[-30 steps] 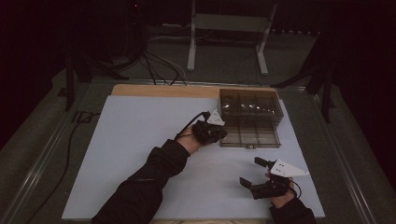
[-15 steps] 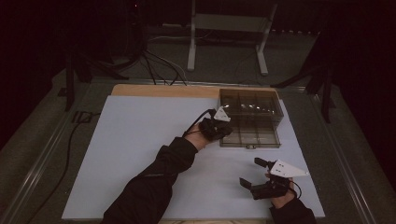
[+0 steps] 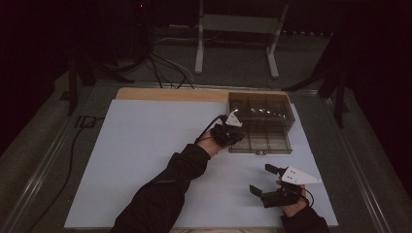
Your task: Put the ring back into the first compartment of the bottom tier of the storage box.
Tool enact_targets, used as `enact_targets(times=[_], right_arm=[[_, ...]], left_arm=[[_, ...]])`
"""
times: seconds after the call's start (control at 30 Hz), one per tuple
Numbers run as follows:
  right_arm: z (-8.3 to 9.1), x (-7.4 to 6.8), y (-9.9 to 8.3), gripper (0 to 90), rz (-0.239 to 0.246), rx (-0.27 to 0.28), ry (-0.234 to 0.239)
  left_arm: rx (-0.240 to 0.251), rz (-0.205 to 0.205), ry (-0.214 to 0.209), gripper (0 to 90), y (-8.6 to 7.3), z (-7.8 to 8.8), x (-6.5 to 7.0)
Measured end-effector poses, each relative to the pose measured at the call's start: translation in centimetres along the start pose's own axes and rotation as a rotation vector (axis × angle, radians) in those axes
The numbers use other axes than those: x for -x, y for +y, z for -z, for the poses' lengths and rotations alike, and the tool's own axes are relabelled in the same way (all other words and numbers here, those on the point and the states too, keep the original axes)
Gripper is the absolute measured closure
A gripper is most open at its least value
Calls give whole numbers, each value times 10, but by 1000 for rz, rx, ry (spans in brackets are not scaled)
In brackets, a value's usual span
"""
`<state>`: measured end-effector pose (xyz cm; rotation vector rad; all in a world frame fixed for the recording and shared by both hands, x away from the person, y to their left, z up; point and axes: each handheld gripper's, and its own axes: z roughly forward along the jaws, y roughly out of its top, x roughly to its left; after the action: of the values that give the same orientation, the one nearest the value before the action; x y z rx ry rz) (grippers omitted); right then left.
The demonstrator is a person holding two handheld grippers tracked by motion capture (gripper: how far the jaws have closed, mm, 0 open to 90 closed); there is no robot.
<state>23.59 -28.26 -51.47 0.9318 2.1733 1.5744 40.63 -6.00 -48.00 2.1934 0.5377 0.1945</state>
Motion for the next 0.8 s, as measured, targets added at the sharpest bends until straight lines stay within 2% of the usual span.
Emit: enact_targets(times=[0.2, 0.4, 0.6, 0.67, 0.77, 0.8], right_arm=[[1, 1, 0, 0, -3, 2, -1], [1, 0, 0, 0, -2, 2, 1], [1, 1, 0, 0, -7, 2, 2], [2, 0, 0, 0, -7, 4, 3], [2, 1, 0, 0, -7, 3, 3], [2, 1, 0, 0, -7, 3, 3]], left_arm=[[-10, 14, 12, 895, -2, -6, -4], [-35, 4, 13, 889, -4, -17, -3], [-34, 1, 9, 888, -3, -21, -1], [-23, 9, 33, 800, -2, -21, 0], [-13, 21, 60, 604, -1, -18, 1], [-13, 21, 60, 584, -1, -18, 1]])
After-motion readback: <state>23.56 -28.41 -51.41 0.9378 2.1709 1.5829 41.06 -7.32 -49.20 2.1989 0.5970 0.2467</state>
